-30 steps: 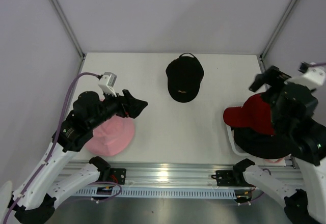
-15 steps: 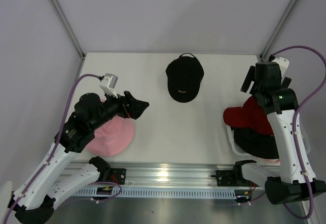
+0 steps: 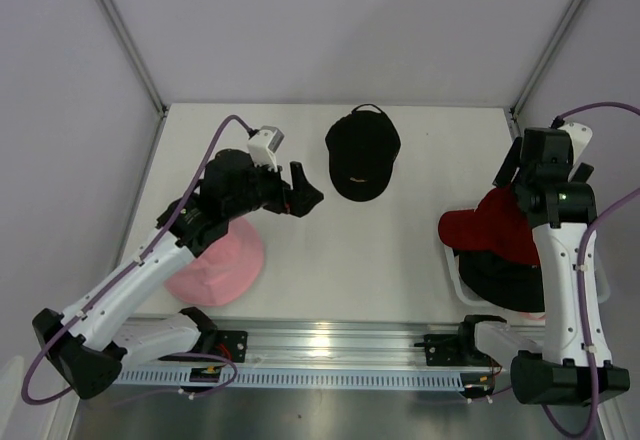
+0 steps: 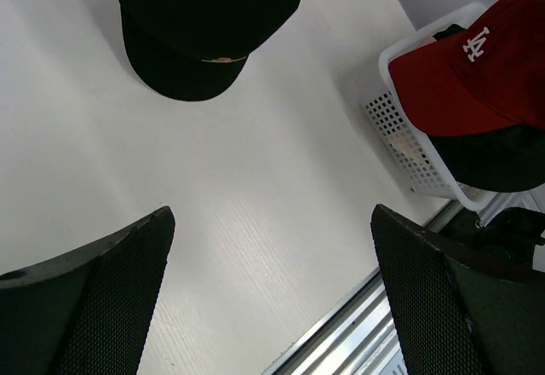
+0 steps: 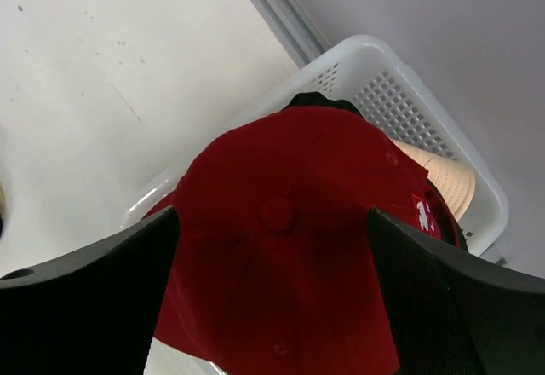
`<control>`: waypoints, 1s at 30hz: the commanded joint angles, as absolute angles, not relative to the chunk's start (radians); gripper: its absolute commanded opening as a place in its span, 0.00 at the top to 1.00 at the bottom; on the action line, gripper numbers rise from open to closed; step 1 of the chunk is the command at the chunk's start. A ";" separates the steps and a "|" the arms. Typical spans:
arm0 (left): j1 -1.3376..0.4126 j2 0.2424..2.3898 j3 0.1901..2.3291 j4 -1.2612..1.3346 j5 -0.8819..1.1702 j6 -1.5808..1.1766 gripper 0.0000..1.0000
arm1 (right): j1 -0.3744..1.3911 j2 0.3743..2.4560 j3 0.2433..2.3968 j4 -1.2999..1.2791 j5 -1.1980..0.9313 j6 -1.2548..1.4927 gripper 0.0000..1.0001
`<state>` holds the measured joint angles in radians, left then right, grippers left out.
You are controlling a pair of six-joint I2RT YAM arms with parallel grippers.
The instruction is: Stack the hats
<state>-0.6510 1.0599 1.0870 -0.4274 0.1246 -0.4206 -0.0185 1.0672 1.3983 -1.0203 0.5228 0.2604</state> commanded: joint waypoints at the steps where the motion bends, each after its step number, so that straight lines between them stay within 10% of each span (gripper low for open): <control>1: -0.660 1.032 1.115 -0.396 0.120 -0.387 0.01 | -0.038 1.106 1.387 -1.006 0.509 0.250 0.09; 11: -0.660 0.985 1.103 -0.394 0.097 -0.377 0.00 | -0.064 1.108 1.419 -1.020 0.454 0.264 0.94; 30: -0.660 1.005 1.141 -0.380 0.117 -0.356 0.01 | 0.199 1.149 1.598 -0.668 -0.358 -0.061 1.00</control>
<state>-0.6525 1.0111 1.0889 -0.4232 0.1360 -0.3824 0.0700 1.0885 1.5681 -0.8368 -0.1944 0.0673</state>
